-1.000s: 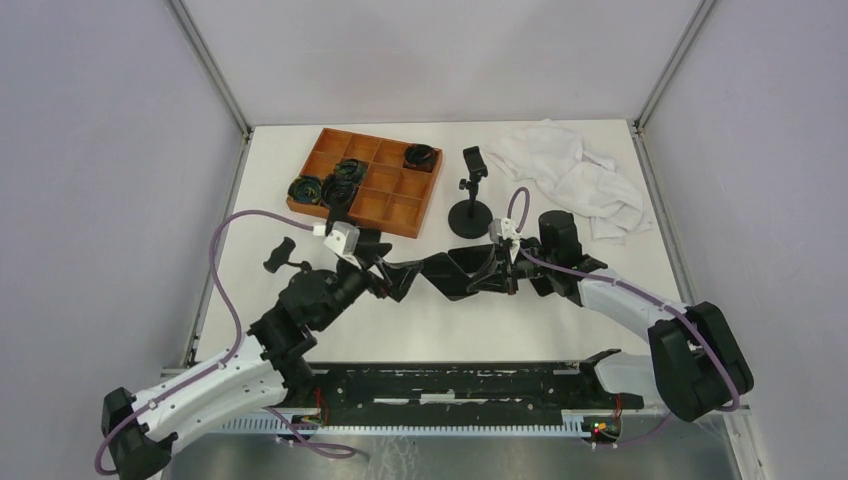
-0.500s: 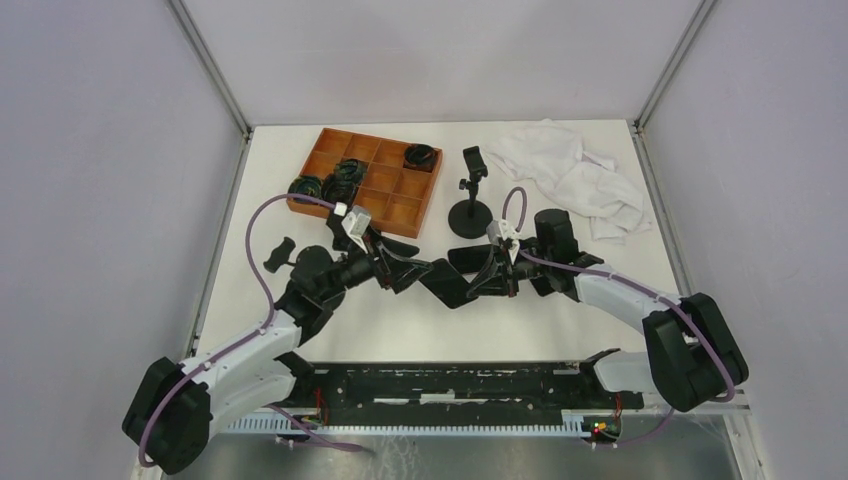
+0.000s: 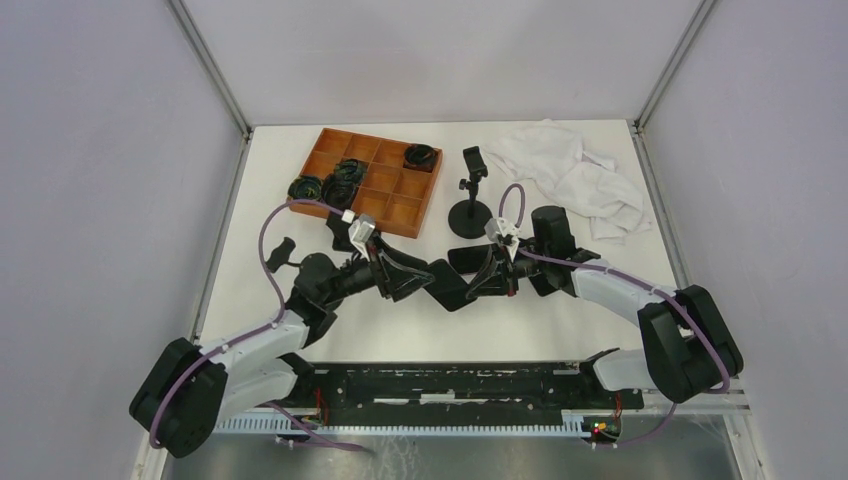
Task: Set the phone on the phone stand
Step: Pick up the phone at the center of the board, then place the phone on the phone stand.
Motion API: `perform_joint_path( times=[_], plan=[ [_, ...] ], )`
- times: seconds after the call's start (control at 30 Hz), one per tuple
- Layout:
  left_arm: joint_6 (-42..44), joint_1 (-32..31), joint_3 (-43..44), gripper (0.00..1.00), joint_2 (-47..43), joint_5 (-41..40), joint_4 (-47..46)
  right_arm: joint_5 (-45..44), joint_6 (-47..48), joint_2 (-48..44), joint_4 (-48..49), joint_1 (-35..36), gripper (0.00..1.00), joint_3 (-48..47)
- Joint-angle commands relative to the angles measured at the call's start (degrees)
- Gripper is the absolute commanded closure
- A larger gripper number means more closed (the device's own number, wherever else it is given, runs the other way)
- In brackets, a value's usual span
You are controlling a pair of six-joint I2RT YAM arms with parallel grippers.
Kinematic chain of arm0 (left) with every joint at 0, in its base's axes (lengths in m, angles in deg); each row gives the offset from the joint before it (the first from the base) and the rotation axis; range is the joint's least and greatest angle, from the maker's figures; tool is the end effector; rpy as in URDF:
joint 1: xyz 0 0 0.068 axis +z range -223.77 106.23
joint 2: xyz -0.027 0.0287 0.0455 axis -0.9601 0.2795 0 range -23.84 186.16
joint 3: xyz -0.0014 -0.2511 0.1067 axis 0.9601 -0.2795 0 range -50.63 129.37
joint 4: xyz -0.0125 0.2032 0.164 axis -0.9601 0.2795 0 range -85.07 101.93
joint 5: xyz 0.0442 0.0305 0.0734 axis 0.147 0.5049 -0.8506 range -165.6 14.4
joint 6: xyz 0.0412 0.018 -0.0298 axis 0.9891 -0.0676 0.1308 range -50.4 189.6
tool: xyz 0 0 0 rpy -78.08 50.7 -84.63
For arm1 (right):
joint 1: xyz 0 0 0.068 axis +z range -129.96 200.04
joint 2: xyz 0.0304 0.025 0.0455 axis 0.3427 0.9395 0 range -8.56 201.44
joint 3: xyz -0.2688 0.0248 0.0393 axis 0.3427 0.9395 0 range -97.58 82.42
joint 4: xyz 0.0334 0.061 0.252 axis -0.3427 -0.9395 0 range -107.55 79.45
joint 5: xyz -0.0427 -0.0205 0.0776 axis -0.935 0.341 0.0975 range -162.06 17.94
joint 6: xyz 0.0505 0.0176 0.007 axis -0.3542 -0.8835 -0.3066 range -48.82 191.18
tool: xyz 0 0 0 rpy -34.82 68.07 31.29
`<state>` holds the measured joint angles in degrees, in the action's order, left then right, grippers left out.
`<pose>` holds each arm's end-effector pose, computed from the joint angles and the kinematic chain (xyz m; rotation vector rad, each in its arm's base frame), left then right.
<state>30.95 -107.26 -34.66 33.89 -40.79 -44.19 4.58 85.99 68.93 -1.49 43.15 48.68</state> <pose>0.1590 -0.1297 0.2316 0.4819 1.5719 -1.4297 0.2154 0.1295 0.1983 -1.3066 1.4792 1.5064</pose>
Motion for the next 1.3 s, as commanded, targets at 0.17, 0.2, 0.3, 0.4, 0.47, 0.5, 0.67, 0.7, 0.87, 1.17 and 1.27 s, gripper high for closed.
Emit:
perform_joint_path(
  times=[0.17, 0.2, 0.3, 0.4, 0.47, 0.5, 0.67, 0.7, 0.87, 1.17, 1.27],
  plan=[
    [-6.0, -0.9, 0.4, 0.59, 8.0, 4.0, -12.7, 4.0, -0.7, 0.2, 1.9, -0.5, 1.00, -3.0],
    [-6.3, -1.0, 0.5, 0.67, 8.6, 4.0, -13.1, 3.9, -0.7, 0.2, 1.9, -0.5, 1.00, -3.0],
    [-6.7, -1.1, 1.2, 0.94, 9.6, 4.3, -13.4, 3.7, -0.7, 0.2, 1.9, -0.5, 1.00, -3.0],
    [-4.3, -1.1, 2.8, 0.98, 8.1, 4.0, -8.3, 2.5, -0.8, 0.0, 1.8, -0.4, 0.89, -2.8],
    [0.9, -1.2, 5.3, 0.98, 4.9, 1.6, 2.0, 1.4, -0.8, -0.4, 1.7, -0.5, 0.63, -2.7],
    [4.3, -1.2, 7.0, 0.98, 2.6, -1.0, 8.9, 1.0, -0.4, -0.7, 1.5, -0.5, 0.48, -2.7],
    [19.1, -1.0, 17.5, 0.98, -8.2, -19.2, 42.7, -2.2, 3.4, -2.4, -2.0, -1.4, 0.08, -3.0],
    [21.6, -1.0, 19.9, 0.98, -9.9, -22.8, 47.4, -2.8, 3.5, -2.8, -2.0, -1.9, 0.07, -2.9],
    [31.0, 0.4, 27.9, 0.98, -14.8, -40.4, 64.5, -4.8, 3.9, -3.6, -2.1, -3.7, 0.05, -2.4],
    [34.4, 15.5, 28.7, 0.98, -11.2, -41.3, 63.2, -6.2, 3.3, -3.2, -0.6, -3.8, 0.05, -1.1],
    [32.5, 19.3, 28.8, 0.98, -8.9, -39.4, 59.4, -6.3, 3.3, -3.2, -0.5, -3.7, 0.05, -1.1]
  ],
)
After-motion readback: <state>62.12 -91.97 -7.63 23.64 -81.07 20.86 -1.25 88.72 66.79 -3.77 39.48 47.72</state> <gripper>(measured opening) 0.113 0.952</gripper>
